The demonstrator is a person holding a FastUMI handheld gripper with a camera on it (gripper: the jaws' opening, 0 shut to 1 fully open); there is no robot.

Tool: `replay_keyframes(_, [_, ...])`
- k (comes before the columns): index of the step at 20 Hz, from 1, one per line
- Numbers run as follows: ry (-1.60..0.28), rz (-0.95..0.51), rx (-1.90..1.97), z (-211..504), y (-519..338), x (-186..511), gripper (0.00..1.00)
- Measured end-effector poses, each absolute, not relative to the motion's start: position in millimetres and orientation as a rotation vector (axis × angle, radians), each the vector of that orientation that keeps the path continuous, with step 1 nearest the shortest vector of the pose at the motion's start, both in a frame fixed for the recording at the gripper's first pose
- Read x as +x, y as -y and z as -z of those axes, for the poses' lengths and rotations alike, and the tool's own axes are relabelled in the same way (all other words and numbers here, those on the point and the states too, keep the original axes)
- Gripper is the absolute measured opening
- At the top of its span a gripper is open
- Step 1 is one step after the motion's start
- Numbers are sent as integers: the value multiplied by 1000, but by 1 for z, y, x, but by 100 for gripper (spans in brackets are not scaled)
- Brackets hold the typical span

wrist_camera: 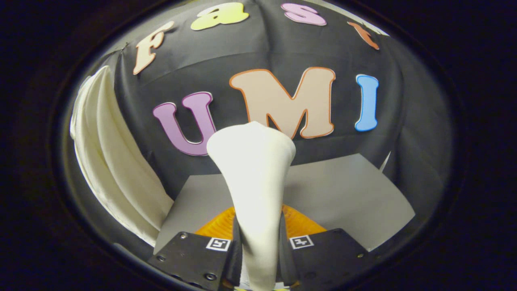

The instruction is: Iron the clothes twice with a garment steamer, once on the left side and once on the right side.

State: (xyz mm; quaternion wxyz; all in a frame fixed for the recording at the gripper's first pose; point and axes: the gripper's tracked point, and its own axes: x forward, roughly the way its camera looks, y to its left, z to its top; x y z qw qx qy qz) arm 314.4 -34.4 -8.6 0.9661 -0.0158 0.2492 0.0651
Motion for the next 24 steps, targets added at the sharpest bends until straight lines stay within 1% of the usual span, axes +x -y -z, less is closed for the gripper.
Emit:
replay_keyframes(2, [-483,-127,-99,1,34,295,39])
replay_keyframes(5, [-466,-160,-118,-3,17,259,37])
replay_keyframes(10, [-379,-147,-122,-20,-2,211,37])
replay_keyframes(15, [-290,-190,-62,-48,-40,163,36])
replay_keyframes(20, [-211,-180,-82,-77,-86,127,36])
replay_keyframes(24, [-160,-170,-84,-93,-129,110,36])
